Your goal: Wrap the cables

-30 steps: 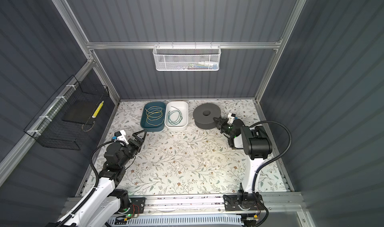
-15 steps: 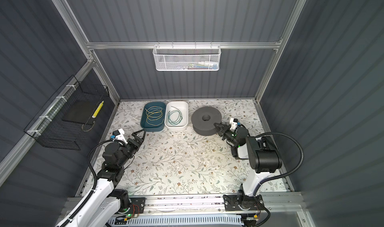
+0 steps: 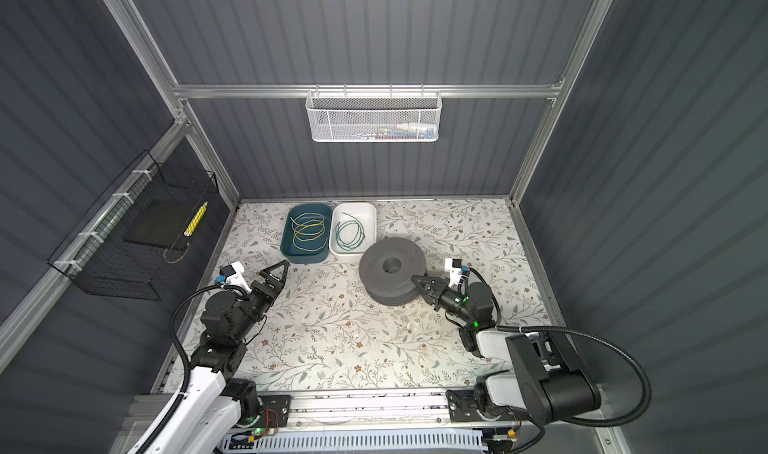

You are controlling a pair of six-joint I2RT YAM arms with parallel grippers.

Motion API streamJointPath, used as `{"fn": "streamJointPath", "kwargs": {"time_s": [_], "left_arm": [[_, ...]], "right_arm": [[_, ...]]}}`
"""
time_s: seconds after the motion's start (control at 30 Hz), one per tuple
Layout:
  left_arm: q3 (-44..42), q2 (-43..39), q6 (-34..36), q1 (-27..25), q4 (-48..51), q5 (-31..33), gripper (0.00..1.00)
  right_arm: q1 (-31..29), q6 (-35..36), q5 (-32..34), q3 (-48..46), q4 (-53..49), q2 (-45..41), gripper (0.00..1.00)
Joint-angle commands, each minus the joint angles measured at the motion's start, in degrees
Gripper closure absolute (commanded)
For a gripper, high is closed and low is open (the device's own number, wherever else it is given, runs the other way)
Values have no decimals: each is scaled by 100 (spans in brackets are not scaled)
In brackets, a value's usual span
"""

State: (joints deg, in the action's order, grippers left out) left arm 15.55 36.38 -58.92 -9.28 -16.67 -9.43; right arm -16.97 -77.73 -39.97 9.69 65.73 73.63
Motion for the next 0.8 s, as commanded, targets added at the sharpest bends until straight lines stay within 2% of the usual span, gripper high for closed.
{"fn": "streamJointPath", "kwargs": {"time_s": [0.0, 0.1, 0.2, 0.5, 0.57, 0.67, 0.77], "left_arm": [[-139, -74, -83, 23, -65, 23, 1], [-147, -113, -83, 23, -39, -15, 1], [-149, -164, -94, 23, -21, -42, 1], [-184, -658, -20, 26, 532, 3, 1], [-178, -802, 11, 23, 711, 50, 1], [-207, -917, -87, 23, 854, 82, 1], [-224, -827, -242, 23, 694, -115, 1]], "right_arm": [[-600, 244, 760, -67, -424, -281, 100], [-1269, 136, 1277, 2, -439, -182, 100], [-1727, 102, 1510, 136, -295, 175, 100], [-2288, -537, 2010, -17, 1479, 2015, 100], [-2331, -605, 2009, -18, 1640, 2232, 93], [-2453, -655, 2010, -20, 1683, 2409, 91], [-2539, -576, 2204, -40, 1371, 2397, 78]]}}
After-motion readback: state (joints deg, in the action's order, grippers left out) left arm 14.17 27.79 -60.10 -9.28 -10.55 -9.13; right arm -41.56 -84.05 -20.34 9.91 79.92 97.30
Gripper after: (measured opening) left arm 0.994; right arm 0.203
